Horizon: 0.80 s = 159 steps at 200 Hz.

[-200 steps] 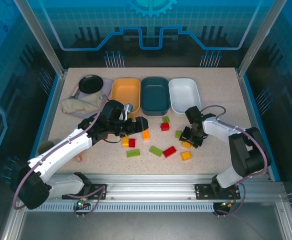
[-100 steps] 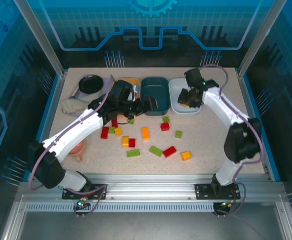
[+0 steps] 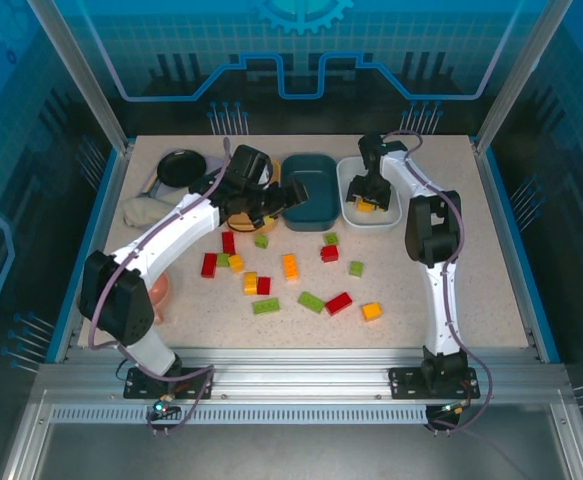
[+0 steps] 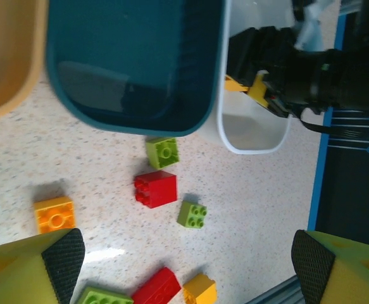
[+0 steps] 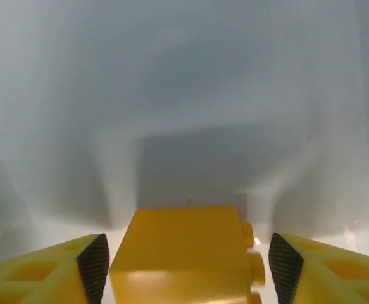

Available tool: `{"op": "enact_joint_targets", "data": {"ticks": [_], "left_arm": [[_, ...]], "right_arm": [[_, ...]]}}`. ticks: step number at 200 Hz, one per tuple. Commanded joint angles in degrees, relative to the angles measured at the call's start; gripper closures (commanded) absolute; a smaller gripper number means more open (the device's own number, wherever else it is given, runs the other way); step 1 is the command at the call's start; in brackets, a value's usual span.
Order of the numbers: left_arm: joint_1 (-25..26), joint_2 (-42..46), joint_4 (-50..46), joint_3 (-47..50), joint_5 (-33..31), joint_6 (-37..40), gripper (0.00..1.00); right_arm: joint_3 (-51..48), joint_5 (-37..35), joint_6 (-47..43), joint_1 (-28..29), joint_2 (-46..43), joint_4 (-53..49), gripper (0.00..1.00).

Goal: Sort the legos into containers by color

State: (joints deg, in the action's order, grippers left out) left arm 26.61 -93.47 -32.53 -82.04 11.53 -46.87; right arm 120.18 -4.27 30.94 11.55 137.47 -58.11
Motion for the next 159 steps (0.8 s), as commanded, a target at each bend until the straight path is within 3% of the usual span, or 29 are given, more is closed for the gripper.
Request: {"op": "enact_joint_targets", "data": {"ticks": [1,33,57,78,116,159], "left_arm": [[-2.3,7.2,-7.6,3.7,-4.5,-2.2,0.11],[-8.8,15.2,-18.6,13.0,-9.2,-4.1,0.12],[-14.9,18.2,-23.5,20.2,-9.4,-3.2,0.15],[-16.0,17.2,-24.7,23.0,-10.2,1.3,0.18],[-15.9,11.8,-25.3,24.8,-12.8,7.8,0.21],[-15.9,3.6,-24.2,20.3,-16.4,17.5,0.22]], "right_arm": [[1.4,1.0,-2.1,0.6,-8.0,-1.6,0.26],[-12.0,1.0,-5.4,4.9,-24.6,7.5,0.26],[-28.7,7.2,-9.8,13.3,-37.7,21.5,0.27],[-41.7,12.8,-11.8,21.2,-45.3,33.5,0.27],[-53.3,14.3,-9.4,30.0,-49.4,44.1,0.26],[-56.3,19.7,-6.3,33.0,-48.3,48.6,0.26]]}}
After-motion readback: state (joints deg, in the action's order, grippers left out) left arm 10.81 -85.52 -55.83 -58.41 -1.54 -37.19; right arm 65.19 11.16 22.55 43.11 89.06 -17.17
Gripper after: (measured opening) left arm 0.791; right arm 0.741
